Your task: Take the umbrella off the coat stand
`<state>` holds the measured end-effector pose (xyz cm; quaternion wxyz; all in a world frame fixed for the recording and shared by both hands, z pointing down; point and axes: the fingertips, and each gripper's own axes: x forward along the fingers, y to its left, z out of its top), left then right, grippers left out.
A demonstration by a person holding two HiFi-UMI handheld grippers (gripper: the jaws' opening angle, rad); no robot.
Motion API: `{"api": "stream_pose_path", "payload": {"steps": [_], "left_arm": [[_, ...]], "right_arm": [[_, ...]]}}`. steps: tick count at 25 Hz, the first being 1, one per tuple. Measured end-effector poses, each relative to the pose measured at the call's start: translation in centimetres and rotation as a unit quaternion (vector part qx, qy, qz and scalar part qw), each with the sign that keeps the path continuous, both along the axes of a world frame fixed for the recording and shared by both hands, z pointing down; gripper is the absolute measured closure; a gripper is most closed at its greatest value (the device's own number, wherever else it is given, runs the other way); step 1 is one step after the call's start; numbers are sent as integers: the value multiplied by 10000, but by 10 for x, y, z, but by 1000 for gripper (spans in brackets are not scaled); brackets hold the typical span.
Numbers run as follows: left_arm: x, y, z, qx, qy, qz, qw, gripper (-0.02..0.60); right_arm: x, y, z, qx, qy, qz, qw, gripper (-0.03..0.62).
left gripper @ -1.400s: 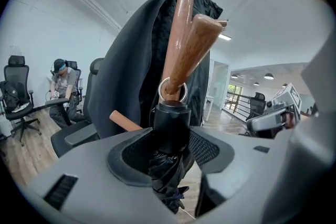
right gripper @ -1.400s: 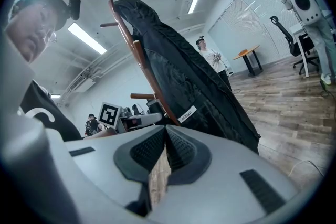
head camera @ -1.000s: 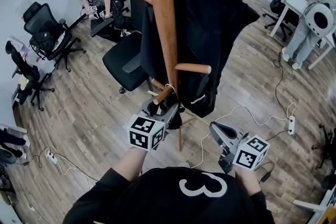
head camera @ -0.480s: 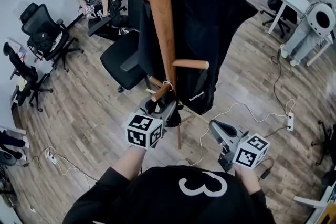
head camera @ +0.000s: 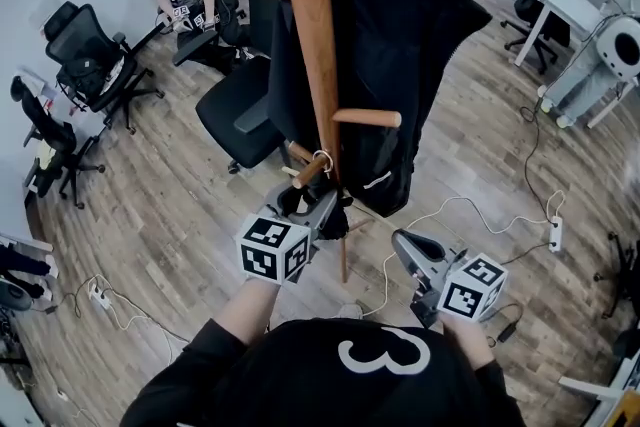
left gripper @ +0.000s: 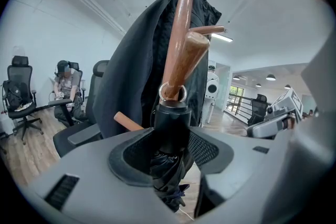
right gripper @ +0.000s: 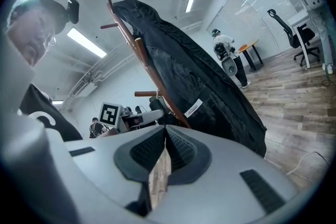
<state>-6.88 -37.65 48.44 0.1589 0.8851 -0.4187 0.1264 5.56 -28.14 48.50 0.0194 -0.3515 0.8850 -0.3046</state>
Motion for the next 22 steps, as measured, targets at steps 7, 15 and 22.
{"api": "stream_pose_path", "payload": {"steps": [7, 15, 22], "left_arm": [[0, 1, -10, 47, 57, -11, 10000, 374], [-5, 10, -20, 97, 123, -61, 9999, 374], [-7, 20, -27, 166, 144, 4, 9998, 374]], "right_arm": [[-5, -1, 4, -53, -40, -99, 9999, 568], [-14, -2, 0, 13, -12, -278, 9996, 568], [-24, 2, -9, 81, 8, -413, 9991, 568]]}}
